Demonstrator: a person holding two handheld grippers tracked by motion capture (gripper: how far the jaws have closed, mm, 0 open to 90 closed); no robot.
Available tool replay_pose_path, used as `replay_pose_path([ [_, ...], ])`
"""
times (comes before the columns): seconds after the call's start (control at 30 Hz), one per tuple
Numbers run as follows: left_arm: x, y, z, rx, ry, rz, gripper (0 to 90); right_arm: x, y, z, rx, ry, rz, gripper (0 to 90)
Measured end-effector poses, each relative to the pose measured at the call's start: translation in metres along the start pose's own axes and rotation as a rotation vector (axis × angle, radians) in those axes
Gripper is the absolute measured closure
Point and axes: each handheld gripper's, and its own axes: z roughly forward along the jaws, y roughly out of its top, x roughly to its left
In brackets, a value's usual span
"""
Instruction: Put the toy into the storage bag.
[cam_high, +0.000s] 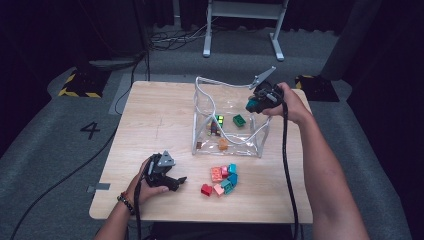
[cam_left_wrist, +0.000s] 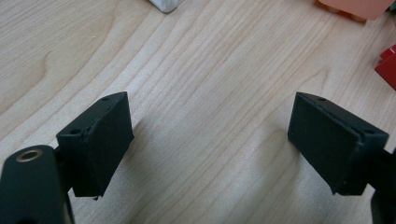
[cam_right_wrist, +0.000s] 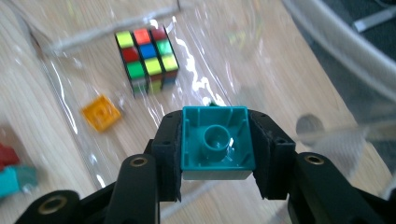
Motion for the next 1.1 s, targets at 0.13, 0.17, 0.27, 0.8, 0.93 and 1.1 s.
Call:
replay_pose_path([
  [0.13,0.000,0.000,0.000,0.000,0.000,0.000,14.1,-0.005,-0.007,-0.002,0.059,0.004,-0.020,58.6],
  [0.17,0.000,0.000,0.000,0.000,0.000,0.000,14.2,-0.005,-0.008,-0.002,0.069,0.010,-0.013,58.6],
  [0.27,0.000,0.000,0.000,0.000,0.000,0.000,14.1,-0.006,-0.010,-0.002,0.089,0.011,-0.008,58.5],
  [0.8,0.000,0.000,0.000,0.000,0.000,0.000,14.1,-0.003,-0.017,-0.008,0.150,-0.009,-0.035,54.2],
  [0.93,0.000,0.000,0.000,0.000,0.000,0.000,14.1,0.000,-0.019,-0.012,0.104,0.001,-0.032,50.7],
  [1.1,0.000,0.000,0.000,0.000,0.000,0.000,14.2,0.004,-0.024,-0.018,-0.002,0.008,-0.002,47.5],
])
